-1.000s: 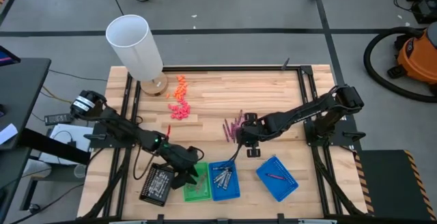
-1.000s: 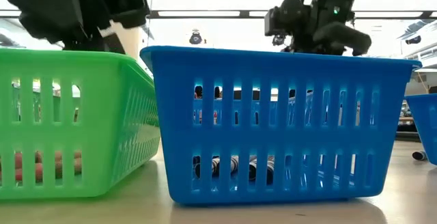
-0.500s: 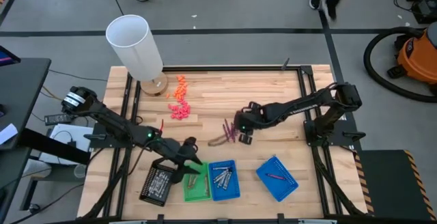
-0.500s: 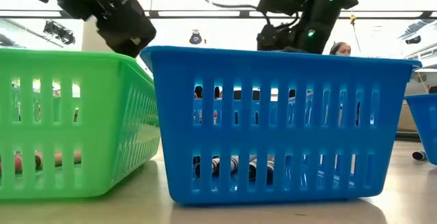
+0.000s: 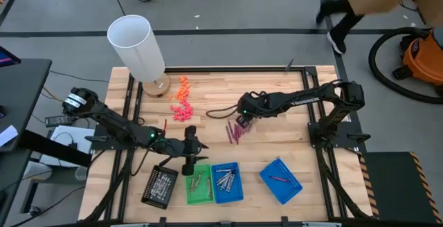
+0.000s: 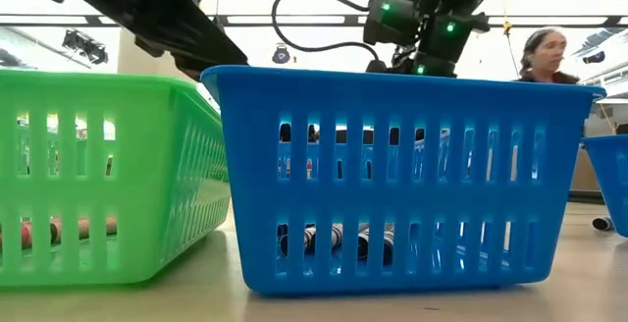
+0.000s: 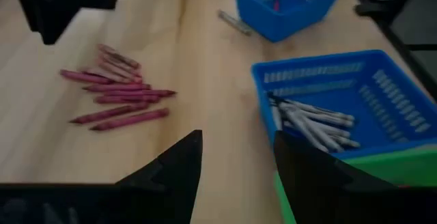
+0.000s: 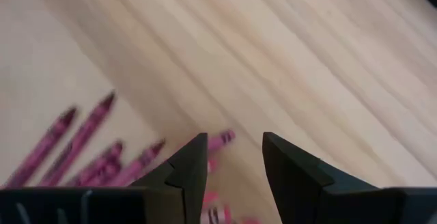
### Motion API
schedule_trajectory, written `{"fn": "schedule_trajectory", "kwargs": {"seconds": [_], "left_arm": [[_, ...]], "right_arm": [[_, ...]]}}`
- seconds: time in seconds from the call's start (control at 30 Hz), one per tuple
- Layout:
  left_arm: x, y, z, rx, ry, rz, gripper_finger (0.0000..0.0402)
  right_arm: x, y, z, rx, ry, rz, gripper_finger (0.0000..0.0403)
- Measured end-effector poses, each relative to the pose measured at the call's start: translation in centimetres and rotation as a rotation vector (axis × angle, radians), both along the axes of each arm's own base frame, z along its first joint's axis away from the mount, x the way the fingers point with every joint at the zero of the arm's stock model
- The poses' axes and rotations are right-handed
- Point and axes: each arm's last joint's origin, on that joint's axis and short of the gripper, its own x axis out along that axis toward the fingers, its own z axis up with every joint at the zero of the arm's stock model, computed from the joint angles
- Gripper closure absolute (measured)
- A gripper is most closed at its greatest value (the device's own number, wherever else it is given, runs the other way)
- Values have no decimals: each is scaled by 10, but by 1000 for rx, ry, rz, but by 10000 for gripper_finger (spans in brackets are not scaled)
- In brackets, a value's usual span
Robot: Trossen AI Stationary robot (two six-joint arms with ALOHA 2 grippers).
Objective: Sort crayons
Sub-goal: Put the pink crayon into the green bin
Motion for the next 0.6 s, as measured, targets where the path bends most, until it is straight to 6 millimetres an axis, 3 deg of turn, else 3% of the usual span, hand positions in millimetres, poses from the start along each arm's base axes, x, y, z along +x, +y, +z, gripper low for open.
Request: {"fn": "schedule_trajectory", "kwargs": {"seconds": [0.13, 0.23, 0.43, 0.6], "left_arm": [[2, 5, 0, 25, -5, 27, 209], [3, 8, 0, 28, -6, 37, 209], [3, 7, 0, 30, -6, 34, 209], [3, 7, 0, 35, -5, 31, 209]], "right_arm": [[0, -5, -8, -11, -63, -23, 253], [-4, -3, -13, 14, -16, 24, 253], [-11, 13, -17, 68, 188, 459, 253], [-17, 17, -21, 52, 299, 676, 253]]}}
